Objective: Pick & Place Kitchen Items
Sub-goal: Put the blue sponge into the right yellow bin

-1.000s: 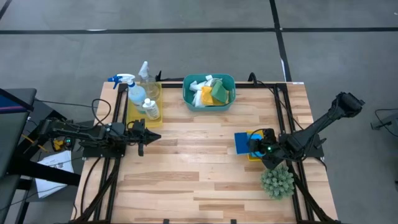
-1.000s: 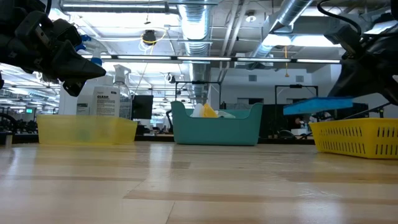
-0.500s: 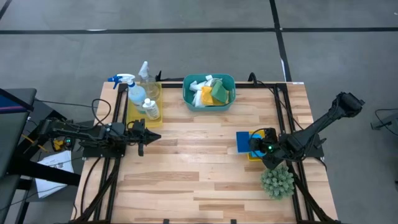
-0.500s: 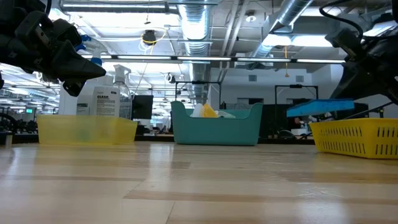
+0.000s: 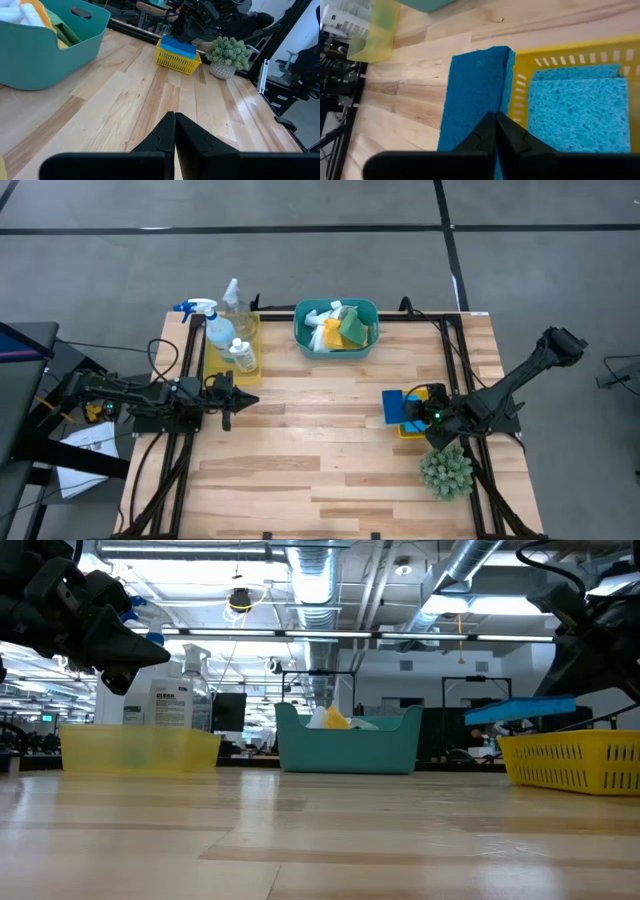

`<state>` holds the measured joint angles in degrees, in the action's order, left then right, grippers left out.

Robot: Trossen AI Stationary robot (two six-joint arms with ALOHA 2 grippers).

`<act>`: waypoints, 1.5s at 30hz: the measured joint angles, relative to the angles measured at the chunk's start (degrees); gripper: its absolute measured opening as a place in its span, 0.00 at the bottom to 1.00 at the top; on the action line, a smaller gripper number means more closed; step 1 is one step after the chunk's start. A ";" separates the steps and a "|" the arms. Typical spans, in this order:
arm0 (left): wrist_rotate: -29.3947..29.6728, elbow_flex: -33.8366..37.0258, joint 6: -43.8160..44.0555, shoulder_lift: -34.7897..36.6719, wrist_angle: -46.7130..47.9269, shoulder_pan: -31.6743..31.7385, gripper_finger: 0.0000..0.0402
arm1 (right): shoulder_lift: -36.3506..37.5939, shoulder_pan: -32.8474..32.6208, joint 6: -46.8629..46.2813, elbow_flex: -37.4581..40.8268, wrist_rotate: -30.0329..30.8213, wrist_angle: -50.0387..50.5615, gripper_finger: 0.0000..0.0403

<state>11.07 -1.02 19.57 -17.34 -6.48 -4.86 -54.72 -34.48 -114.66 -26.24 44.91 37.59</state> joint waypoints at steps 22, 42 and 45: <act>0.00 0.00 0.00 0.00 0.00 0.01 0.01 | 1.34 1.25 4.17 0.00 -2.58 -1.08 0.00; -0.02 0.00 0.00 0.00 0.00 0.01 0.01 | 1.34 10.51 29.14 0.00 -7.42 -16.10 0.00; -0.01 0.00 0.00 0.00 -0.01 0.01 0.01 | 1.34 12.24 33.88 0.00 -7.41 -19.11 0.00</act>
<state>11.06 -1.02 19.57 -17.34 -6.49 -4.85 -53.39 -22.24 -80.78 -26.24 37.50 18.48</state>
